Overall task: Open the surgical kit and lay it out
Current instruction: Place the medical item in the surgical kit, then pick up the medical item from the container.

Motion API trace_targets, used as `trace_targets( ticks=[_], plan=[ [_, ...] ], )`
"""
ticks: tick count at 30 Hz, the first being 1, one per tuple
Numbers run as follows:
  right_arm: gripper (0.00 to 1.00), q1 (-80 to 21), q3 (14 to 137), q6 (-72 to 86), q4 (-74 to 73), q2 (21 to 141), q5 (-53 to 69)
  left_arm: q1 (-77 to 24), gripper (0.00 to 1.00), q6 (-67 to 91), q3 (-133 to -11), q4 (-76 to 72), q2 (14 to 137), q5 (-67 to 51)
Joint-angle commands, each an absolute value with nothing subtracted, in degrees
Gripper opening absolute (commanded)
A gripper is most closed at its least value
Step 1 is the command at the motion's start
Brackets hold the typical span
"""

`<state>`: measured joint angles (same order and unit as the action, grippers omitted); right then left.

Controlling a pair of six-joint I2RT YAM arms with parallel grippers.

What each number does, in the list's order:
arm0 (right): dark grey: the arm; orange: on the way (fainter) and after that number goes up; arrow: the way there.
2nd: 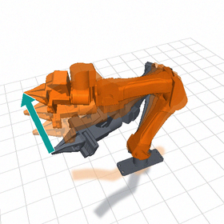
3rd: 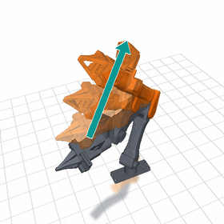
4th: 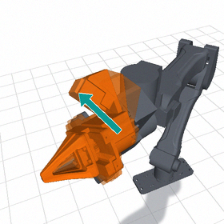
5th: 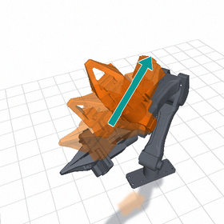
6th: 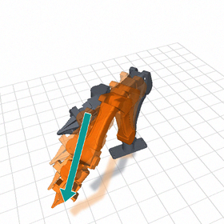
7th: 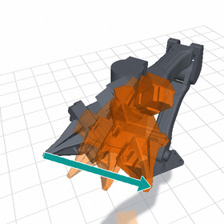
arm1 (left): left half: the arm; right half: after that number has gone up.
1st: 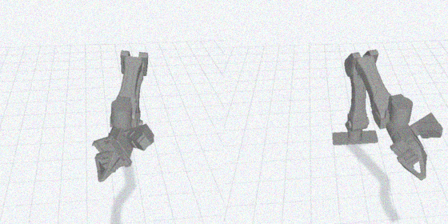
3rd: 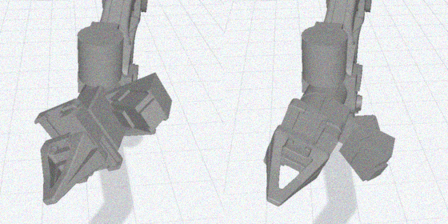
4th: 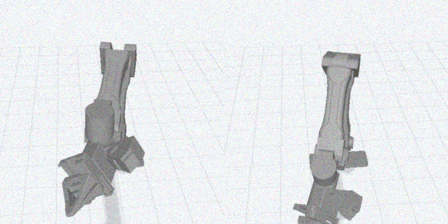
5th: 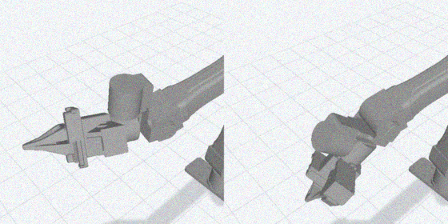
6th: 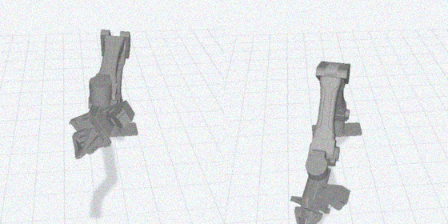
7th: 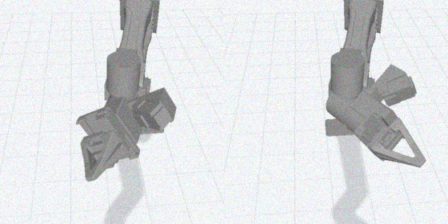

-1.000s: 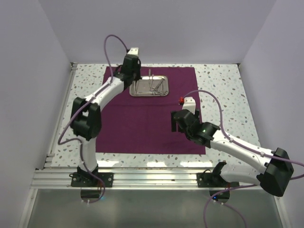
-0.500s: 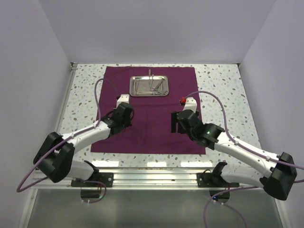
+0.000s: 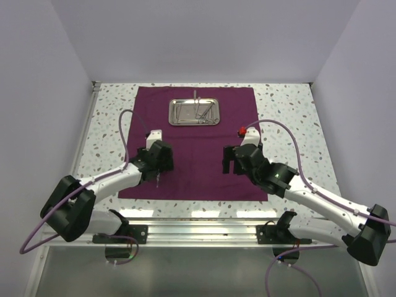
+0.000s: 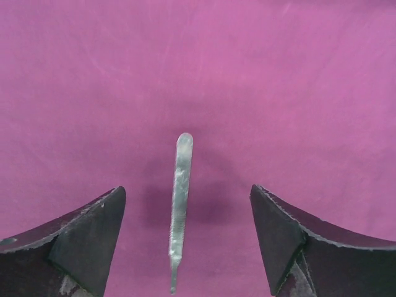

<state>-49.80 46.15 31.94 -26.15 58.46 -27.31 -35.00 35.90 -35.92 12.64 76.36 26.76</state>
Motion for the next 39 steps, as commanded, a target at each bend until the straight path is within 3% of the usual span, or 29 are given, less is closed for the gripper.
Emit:
trace_targets(
  ticks=[1,7,14,22,39],
  plan=[
    [0.90,-49.8,44.8,32.6,-25.8,56.0,-28.4,-35.2,0.86,35.8,-43.5,13.4,74.7,30.0],
    [0.90,-49.8,44.2,31.8,-24.7,57.5,-29.7,-35.2,0.84,29.4,-58.0,6.3,83.7,27.7],
    [0.90,-49.8,42.0,31.8,-22.9,59.1,-28.7,-33.6,0.82,21.1,-85.1,5.6,110.9,28.9],
    [0.89,-49.8,40.0,31.6,-21.5,59.9,-28.6,-26.5,0.73,22.1,-107.7,4.3,130.5,19.0],
    [0.89,-49.9,41.3,30.8,-20.7,66.0,-28.5,-24.2,0.72,19.5,-113.9,-4.1,140.5,6.9]
  ],
)
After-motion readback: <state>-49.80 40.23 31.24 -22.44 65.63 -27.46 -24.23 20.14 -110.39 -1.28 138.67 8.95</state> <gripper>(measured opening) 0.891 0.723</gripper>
